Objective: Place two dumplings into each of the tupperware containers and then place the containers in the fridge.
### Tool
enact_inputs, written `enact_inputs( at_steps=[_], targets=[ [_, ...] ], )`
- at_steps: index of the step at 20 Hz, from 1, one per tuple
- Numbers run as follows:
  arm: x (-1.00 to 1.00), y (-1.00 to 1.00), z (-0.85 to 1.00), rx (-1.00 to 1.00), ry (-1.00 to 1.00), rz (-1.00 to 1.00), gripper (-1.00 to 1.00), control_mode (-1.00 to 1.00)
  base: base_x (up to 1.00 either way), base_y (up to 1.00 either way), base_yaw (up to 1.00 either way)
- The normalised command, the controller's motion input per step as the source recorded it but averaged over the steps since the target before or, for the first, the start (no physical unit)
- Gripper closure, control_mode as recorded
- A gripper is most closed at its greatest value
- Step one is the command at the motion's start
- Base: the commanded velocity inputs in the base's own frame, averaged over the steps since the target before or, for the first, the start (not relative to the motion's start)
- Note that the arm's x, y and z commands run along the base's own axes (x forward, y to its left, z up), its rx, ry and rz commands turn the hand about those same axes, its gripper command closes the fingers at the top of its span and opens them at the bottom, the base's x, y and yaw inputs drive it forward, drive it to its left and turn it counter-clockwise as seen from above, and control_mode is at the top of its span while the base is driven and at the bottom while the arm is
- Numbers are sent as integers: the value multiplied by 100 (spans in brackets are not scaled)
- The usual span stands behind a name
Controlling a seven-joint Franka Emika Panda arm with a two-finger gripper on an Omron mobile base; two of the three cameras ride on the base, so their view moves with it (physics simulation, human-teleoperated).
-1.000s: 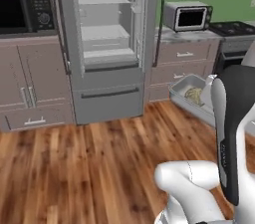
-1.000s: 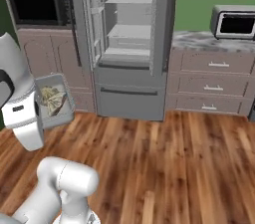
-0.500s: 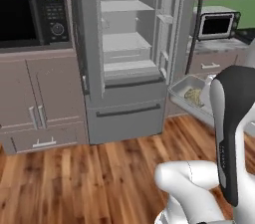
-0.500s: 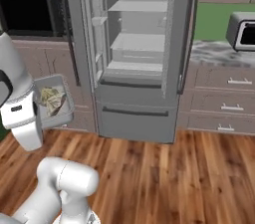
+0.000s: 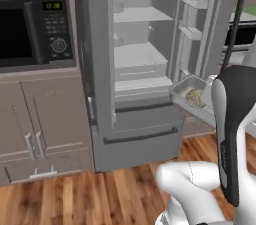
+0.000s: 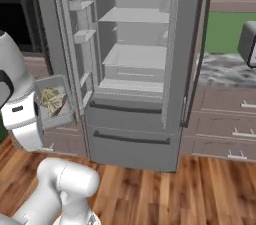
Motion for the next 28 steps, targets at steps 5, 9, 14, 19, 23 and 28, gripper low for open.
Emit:
enact_inputs(
  at_steps=[5,9,14,19,23,28],
  targets=[
    [0,0,0,0,0,0,100,100,100,-44,7],
    [0,0,0,0,0,0,100,100,100,-30,6],
    [0,0,0,0,0,0,100,100,97,-10,2],
    [0,0,0,0,0,0,100,100,56,-27,2],
    [0,0,0,0,0,0,100,100,27,-26,1],
    [0,0,0,0,0,0,100,100,56,-20,0]
  ],
)
